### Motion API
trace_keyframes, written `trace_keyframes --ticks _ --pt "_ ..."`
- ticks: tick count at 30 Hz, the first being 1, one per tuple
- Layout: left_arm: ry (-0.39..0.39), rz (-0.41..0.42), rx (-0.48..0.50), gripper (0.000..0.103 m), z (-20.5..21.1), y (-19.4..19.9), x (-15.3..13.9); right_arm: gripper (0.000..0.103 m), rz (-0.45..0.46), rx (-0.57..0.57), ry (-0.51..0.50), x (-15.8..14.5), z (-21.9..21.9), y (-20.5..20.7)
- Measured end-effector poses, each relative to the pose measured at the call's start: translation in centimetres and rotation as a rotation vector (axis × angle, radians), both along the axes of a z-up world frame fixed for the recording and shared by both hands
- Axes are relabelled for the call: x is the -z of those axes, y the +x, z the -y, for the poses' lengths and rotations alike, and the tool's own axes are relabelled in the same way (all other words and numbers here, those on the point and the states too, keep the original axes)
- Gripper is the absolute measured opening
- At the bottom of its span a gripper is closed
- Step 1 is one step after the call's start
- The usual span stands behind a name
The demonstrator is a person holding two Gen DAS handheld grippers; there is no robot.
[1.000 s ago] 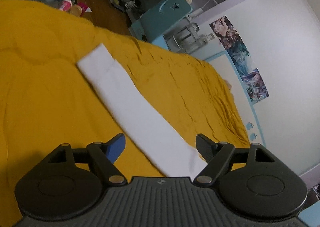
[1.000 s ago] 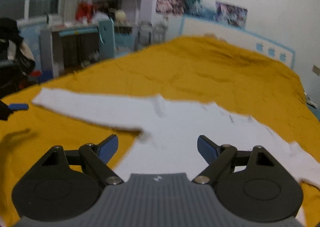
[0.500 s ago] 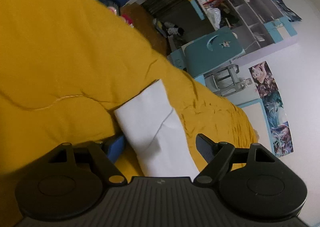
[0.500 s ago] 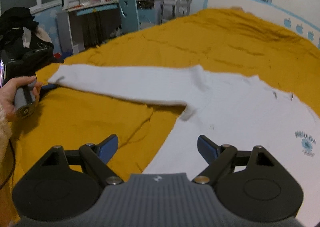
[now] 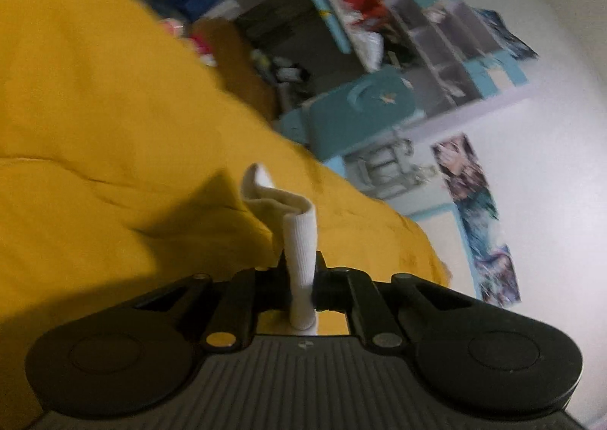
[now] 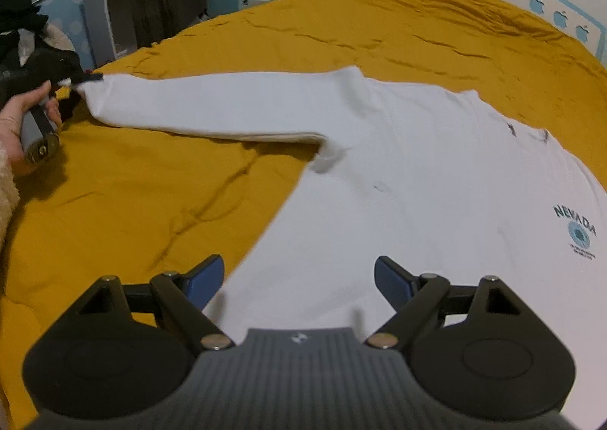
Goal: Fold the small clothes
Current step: 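Fold the held sleeve across the sweatshirt body and release with the left gripper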
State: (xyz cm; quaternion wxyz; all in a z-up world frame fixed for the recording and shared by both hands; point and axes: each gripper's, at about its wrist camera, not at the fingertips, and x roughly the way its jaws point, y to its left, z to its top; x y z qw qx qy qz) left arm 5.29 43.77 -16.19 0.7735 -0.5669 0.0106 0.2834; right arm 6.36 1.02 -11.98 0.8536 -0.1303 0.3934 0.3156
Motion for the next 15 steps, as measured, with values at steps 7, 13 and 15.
trace_keyframes --ticks 7,13,15 --pt "0.194 0.129 0.298 0.008 9.0 6.7 -9.2 0.082 -0.035 0.117 0.065 -0.6 5.9 1.9" --pt "0.256 0.273 0.579 0.008 21.3 14.1 -14.4 0.082 -0.062 0.237 0.087 -0.7 12.6 3.3" --pt "0.257 0.3 0.665 0.008 25.8 16.2 -14.7 0.082 -0.072 0.289 0.092 -0.5 15.2 3.7"
